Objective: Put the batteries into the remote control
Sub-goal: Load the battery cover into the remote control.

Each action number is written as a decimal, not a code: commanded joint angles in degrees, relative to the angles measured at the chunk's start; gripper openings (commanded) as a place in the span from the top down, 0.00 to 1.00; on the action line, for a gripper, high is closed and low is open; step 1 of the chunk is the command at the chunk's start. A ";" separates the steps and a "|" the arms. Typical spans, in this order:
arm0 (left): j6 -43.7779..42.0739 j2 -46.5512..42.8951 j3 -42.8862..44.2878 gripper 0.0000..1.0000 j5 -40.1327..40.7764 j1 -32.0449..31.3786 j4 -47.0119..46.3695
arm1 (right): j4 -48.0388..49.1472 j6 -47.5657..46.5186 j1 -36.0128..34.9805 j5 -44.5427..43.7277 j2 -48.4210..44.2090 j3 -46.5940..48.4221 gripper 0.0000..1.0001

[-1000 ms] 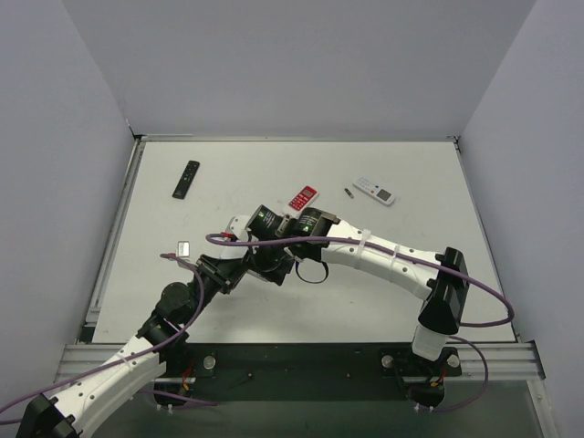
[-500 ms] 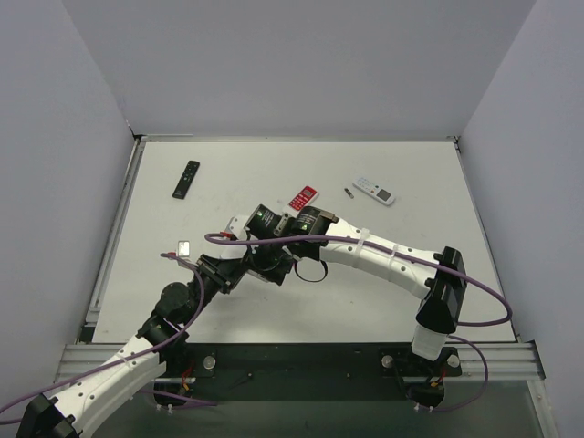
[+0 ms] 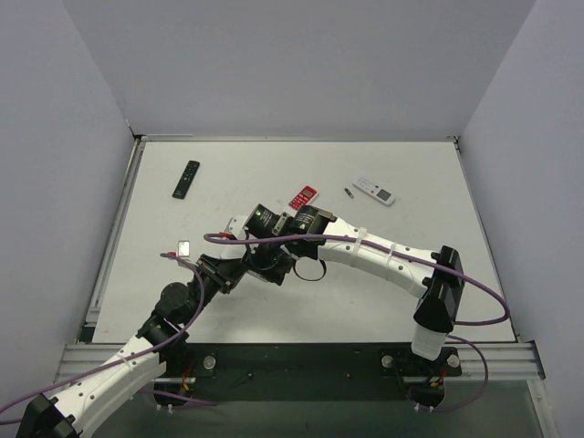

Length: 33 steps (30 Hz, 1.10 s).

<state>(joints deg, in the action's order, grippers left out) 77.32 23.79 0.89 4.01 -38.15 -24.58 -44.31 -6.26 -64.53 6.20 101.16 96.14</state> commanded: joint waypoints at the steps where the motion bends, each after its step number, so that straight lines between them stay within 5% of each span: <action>1: 0.20 -0.68 -6.33 1.00 -0.85 -0.17 -4.43 | -0.77 -0.42 -0.95 1.80 0.44 1.77 0.87; 33: 0.55 -0.06 -6.69 1.00 0.65 -0.17 -1.52 | -0.60 -0.51 -1.47 1.80 0.08 1.86 0.88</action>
<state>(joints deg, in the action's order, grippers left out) 77.54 23.79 0.89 4.43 -38.15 -23.59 -44.27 -6.46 -65.34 7.05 101.16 96.14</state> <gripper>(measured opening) 0.317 0.454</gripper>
